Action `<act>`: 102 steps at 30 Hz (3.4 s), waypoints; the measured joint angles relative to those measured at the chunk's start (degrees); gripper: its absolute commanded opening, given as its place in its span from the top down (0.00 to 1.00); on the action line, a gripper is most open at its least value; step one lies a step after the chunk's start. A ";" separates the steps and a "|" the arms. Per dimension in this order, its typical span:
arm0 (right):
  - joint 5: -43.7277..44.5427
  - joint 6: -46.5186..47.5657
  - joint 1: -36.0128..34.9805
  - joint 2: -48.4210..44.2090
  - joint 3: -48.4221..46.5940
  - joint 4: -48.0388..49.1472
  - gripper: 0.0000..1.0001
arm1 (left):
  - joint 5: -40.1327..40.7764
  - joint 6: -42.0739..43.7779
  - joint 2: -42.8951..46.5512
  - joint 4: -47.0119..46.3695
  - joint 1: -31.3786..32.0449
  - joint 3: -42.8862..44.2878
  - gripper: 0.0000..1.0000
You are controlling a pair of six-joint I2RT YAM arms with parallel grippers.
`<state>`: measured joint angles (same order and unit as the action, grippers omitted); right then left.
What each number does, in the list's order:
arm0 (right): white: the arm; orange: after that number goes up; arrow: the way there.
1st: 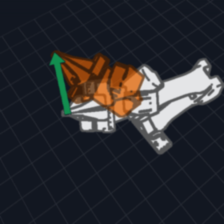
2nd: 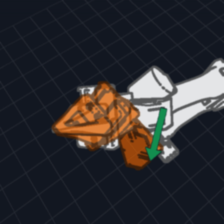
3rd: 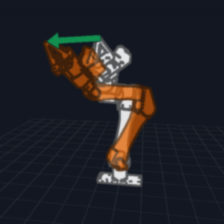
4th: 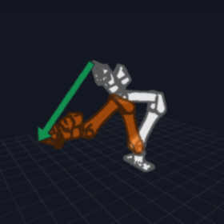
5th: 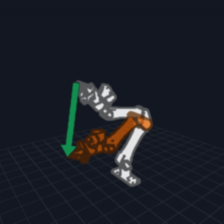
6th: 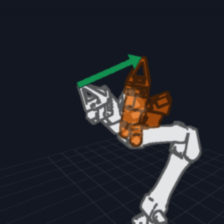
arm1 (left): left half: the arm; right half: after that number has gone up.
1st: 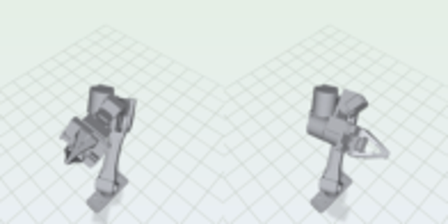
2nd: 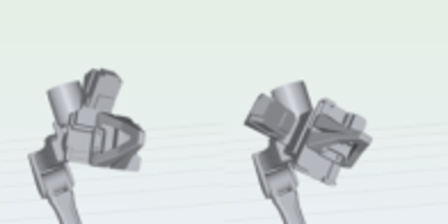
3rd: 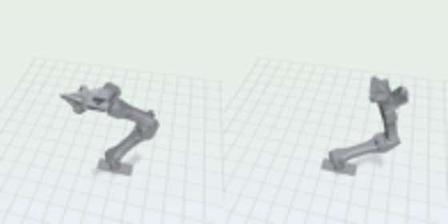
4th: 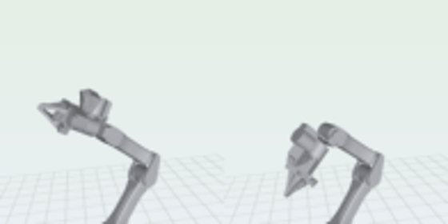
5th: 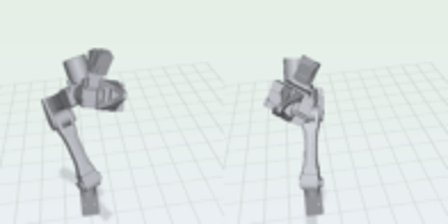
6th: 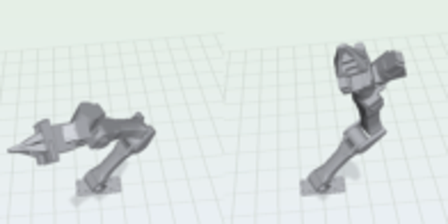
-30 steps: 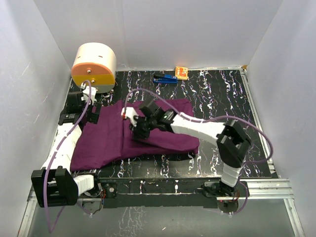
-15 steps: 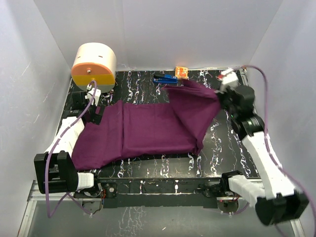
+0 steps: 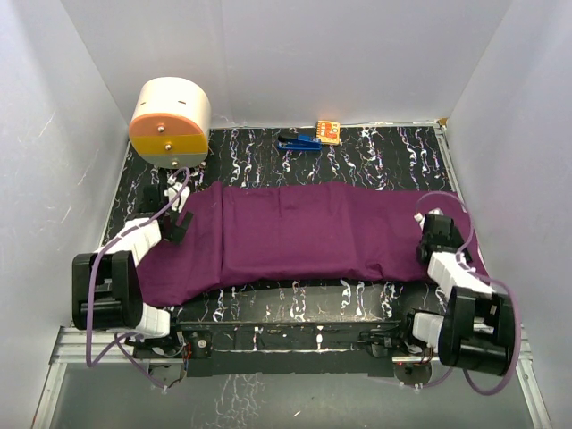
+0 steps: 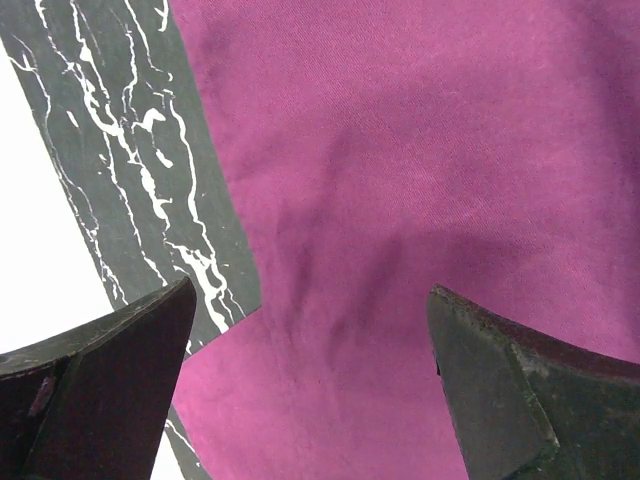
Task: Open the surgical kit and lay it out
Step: Open the surgical kit at the center of the board.
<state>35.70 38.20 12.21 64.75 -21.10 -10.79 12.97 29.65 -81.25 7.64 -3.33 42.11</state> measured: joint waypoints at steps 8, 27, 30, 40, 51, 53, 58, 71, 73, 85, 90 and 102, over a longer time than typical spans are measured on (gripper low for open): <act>-23.34 -7.98 0.02 2.75 -20.44 -5.22 0.39 | 0.66 0.07 -4.28 -3.21 -0.70 -0.11 0.02; -33.00 -8.13 -0.42 24.96 -24.70 -1.33 0.46 | 2.45 8.15 -18.27 -19.63 -14.43 8.48 0.02; -29.38 -7.74 -0.52 25.42 -24.72 -0.48 0.46 | 1.51 8.41 -16.44 -19.23 -15.69 6.71 0.02; -18.93 -5.18 -0.07 28.48 -29.57 -4.85 0.45 | -5.14 4.50 -7.32 -0.20 -16.06 5.75 0.01; -44.33 -12.85 -1.49 27.98 -41.59 -12.17 0.43 | -21.77 -7.08 -8.26 2.19 -13.05 18.23 0.03; -46.53 -13.99 -2.40 28.55 -41.99 -11.69 0.43 | -22.93 -8.48 -11.63 0.90 -11.39 19.78 0.03; -47.82 -15.54 -4.28 35.89 -44.06 -9.84 0.45 | -23.28 -10.67 -21.79 -2.51 -8.70 21.77 0.04; -40.04 -13.18 -4.26 42.56 -45.13 -3.93 0.48 | -14.23 -8.79 -24.46 -13.51 -10.23 17.73 0.04; -39.19 -12.74 -4.17 42.93 -45.29 -3.08 0.48 | -13.16 -8.57 -23.17 -14.93 -10.86 15.80 0.04; -36.39 -11.52 -3.37 46.62 -50.71 -3.98 0.48 | -8.09 -7.17 -17.44 -15.30 -16.76 9.70 0.04; -41.24 -11.52 -2.82 46.14 -51.98 -9.35 0.47 | -13.11 -9.29 -17.31 -8.55 -16.83 14.95 0.04; -59.74 -7.56 -7.37 37.07 -54.84 -20.22 0.43 | -47.87 -12.00 -11.26 -1.14 -14.01 26.25 0.04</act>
<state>-24.03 30.63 4.84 101.82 -75.94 -31.00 -34.89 17.65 -92.51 6.50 -17.34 68.36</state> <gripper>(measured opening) 0.566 0.963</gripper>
